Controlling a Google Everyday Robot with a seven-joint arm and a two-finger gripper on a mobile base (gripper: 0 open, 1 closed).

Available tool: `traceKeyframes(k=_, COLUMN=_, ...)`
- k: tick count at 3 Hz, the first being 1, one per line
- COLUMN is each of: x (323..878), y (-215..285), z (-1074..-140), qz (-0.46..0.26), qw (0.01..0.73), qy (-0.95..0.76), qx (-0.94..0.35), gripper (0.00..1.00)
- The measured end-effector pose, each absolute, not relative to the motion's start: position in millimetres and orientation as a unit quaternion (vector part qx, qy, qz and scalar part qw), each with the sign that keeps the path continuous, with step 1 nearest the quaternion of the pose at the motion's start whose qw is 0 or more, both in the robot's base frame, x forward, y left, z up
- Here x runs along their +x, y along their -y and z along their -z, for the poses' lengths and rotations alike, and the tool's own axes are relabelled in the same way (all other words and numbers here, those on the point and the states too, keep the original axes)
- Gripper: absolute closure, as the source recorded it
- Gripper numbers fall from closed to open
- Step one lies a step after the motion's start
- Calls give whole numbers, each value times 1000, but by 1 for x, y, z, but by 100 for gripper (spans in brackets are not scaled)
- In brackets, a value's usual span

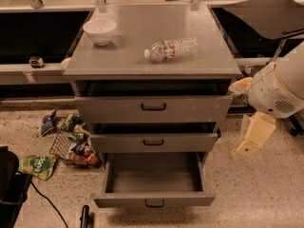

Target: Close bottom drawer

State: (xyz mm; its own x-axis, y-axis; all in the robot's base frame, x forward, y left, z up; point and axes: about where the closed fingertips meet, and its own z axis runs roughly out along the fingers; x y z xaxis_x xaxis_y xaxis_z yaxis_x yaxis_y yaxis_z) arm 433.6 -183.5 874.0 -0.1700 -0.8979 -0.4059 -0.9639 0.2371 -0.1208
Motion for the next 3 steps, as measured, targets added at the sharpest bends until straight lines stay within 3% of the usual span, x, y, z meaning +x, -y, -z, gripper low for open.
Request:
traceKeyframes(k=1, x=434, y=184, z=-874, qz=-82, qw=201, qy=-760, qx=-612, gripper=0)
traceKeyframes(k=3, x=434, y=149, z=-745, qz=-145, qw=174, qy=-705, qx=-672, gripper=0)
